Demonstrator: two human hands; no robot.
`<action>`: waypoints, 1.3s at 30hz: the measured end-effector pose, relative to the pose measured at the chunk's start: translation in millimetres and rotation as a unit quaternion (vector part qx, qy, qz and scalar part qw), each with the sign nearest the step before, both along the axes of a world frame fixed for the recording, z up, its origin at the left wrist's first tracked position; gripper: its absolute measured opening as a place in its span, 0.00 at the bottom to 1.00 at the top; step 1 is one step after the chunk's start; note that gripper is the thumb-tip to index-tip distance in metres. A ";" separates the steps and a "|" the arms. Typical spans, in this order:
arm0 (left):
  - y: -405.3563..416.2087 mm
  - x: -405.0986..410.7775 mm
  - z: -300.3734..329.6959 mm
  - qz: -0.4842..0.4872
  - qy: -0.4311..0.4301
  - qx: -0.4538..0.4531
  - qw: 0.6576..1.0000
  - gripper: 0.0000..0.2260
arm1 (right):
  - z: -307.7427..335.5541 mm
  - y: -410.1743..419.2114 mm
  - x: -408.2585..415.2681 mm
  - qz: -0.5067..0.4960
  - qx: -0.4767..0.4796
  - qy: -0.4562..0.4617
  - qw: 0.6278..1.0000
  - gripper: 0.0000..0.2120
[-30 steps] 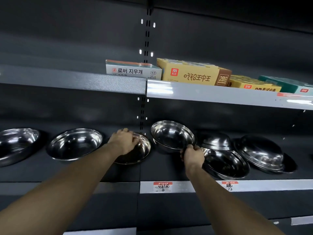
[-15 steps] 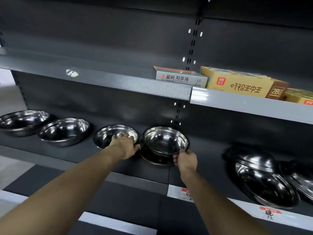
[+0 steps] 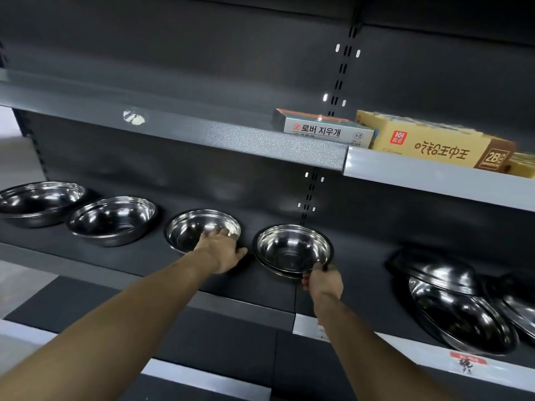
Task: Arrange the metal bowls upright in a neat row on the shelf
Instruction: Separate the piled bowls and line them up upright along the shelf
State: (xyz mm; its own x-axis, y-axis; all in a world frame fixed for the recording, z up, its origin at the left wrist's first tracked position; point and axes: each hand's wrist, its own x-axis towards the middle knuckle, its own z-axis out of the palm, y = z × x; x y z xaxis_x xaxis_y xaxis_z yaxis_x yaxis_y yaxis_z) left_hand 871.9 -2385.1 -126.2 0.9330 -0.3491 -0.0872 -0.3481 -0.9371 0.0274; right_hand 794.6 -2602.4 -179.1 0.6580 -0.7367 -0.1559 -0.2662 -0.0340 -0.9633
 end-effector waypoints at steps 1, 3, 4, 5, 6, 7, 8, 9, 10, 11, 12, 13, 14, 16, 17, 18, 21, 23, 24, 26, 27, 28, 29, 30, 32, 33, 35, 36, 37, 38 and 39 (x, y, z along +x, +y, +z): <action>-3.2 0.2 0.5 -0.007 -0.002 -0.003 1.000 0.28 | 0.4 -1.3 0.1 -0.002 -0.001 0.004 1.000 0.09; -10.9 0.5 2.2 -0.022 -0.005 -0.009 1.000 0.27 | 0.4 -3.5 -0.5 -0.001 0.004 0.016 1.000 0.10; -15.2 0.7 3.4 -0.030 -0.005 -0.013 0.999 0.27 | 0.3 -4.7 -1.3 0.001 0.002 0.024 1.000 0.11; -20.0 0.9 4.6 -0.039 -0.005 -0.018 0.999 0.26 | 0.1 -6.2 -2.1 0.002 -0.006 0.035 0.999 0.12; -25.1 1.1 5.6 -0.048 -0.004 -0.025 0.999 0.25 | 0.0 -7.9 -3.7 0.001 -0.020 0.048 0.999 0.14; -30.4 1.4 6.5 -0.058 -0.003 -0.032 0.998 0.24 | -0.3 -10.1 -5.4 -0.001 -0.034 0.057 0.998 0.15; -35.9 1.4 7.1 -0.069 -0.003 -0.036 0.997 0.23 | -0.3 -12.3 -7.8 -0.004 -0.042 0.059 0.997 0.16; -41.8 1.4 7.3 -0.080 -0.004 -0.036 0.996 0.23 | 0.0 -14.8 -10.9 -0.008 -0.044 0.057 0.997 0.18; -48.3 1.4 7.2 -0.091 -0.007 -0.034 0.995 0.24 | 0.9 -18.0 -14.3 -0.011 -0.042 0.056 0.998 0.20; -55.2 1.5 7.0 -0.103 -0.010 -0.033 0.994 0.24 | 2.2 -21.9 -18.1 -0.016 -0.038 0.056 0.998 0.22; -62.3 1.1 6.5 -0.115 -0.013 -0.031 0.993 0.25 | 3.1 -26.6 -22.0 -0.023 -0.037 0.057 0.997 0.23; -69.7 0.5 6.0 -0.128 -0.015 -0.029 0.991 0.26 | 3.7 -31.5 -26.2 -0.031 -0.036 0.057 0.997 0.23; -77.5 -0.2 5.5 -0.142 -0.016 -0.029 0.989 0.26 | 4.3 -36.5 -30.7 -0.039 -0.036 0.055 0.997 0.23; -93.7 -3.6 3.3 -0.167 -0.014 -0.035 0.985 0.26 | 5.0 -46.4 -40.8 -0.054 -0.035 0.049 0.997 0.23; -102.2 -5.5 2.1 -0.179 -0.010 -0.036 0.983 0.26 | 4.8 -51.9 -45.8 -0.062 -0.037 0.048 0.996 0.23; -110.4 -7.7 1.0 -0.192 -0.008 -0.035 0.981 0.27 | 4.5 -57.5 -51.1 -0.073 -0.042 0.049 0.995 0.23; -135.4 -15.5 -2.3 -0.227 -0.014 -0.029 0.973 0.26 | 3.8 -74.1 -68.5 -0.106 -0.053 0.050 0.992 0.22; -151.0 -22.0 -4.9 -0.243 -0.014 -0.028 0.969 0.24 | 3.7 -86.8 -79.7 -0.123 -0.058 0.049 0.990 0.22; -158.8 -25.4 -6.4 -0.249 -0.012 -0.027 0.968 0.24 | 4.0 -94.2 -84.9 -0.131 -0.061 0.048 0.988 0.21; -174.3 -32.0 -9.8 -0.257 -0.004 -0.020 0.966 0.26 | 4.7 -110.2 -93.4 -0.150 -0.064 0.040 0.986 0.19; -182.4 -35.3 -11.1 -0.261 -0.002 -0.016 0.965 0.27 | 5.2 -118.4 -97.0 -0.158 -0.062 0.035 0.985 0.18; -190.5 -38.5 -11.9 -0.265 -0.003 -0.015 0.964 0.27 | 5.9 -126.9 -100.4 -0.164 -0.061 0.030 0.984 0.18; -198.8 -41.8 -12.6 -0.268 -0.003 -0.016 0.963 0.27 | 6.9 -135.7 -103.6 -0.170 -0.060 0.027 0.983 0.17; -207.2 -44.9 -13.0 -0.269 -0.003 -0.020 0.963 0.27 | 8.2 -145.1 -106.6 -0.175 -0.059 0.023 0.982 0.17; -225.5 -50.9 -13.2 -0.268 -0.003 -0.019 0.963 0.28 | 11.6 -165.7 -111.9 -0.185 -0.056 0.012 0.981 0.18; -235.1 -54.1 -13.4 -0.266 -0.005 -0.013 0.964 0.28 | 13.3 -176.7 -114.4 -0.190 -0.055 0.008 0.980 0.18; -255.6 -61.3 -13.7 -0.258 -0.007 -0.004 0.966 0.28 | 16.4 -199.8 -119.8 -0.191 -0.060 0.008 0.980 0.19; -266.1 -65.2 -14.0 -0.252 -0.007 -0.002 0.968 0.28 | 17.1 -211.4 -123.1 -0.188 -0.063 0.011 0.980 0.19; -276.4 -68.8 -14.3 -0.246 -0.007 -0.002 0.969 0.28 | 17.2 -223.0 -125.7 -0.184 -0.064 0.013 0.981 0.19; -287.0 -72.3 -14.7 -0.240 -0.005 -0.004 0.971 0.28 | 17.2 -234.6 -128.3 -0.178 -0.061 0.012 0.982 0.19; -297.3 -75.6 -15.3 -0.234 -0.002 -0.007 0.972 0.27 | 17.1 -246.3 -130.4 -0.173 -0.056 0.010 0.983 0.20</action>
State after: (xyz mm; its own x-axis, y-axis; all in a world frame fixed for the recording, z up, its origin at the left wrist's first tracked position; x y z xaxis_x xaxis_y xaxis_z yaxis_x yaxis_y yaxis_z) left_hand 796.2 -2682.4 -141.5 0.6725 -0.7362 -0.0761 -0.7359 -0.6761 0.0377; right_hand 664.2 -2848.7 -162.0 0.3617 -0.9295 -0.0719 -0.2992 -0.0427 -0.9532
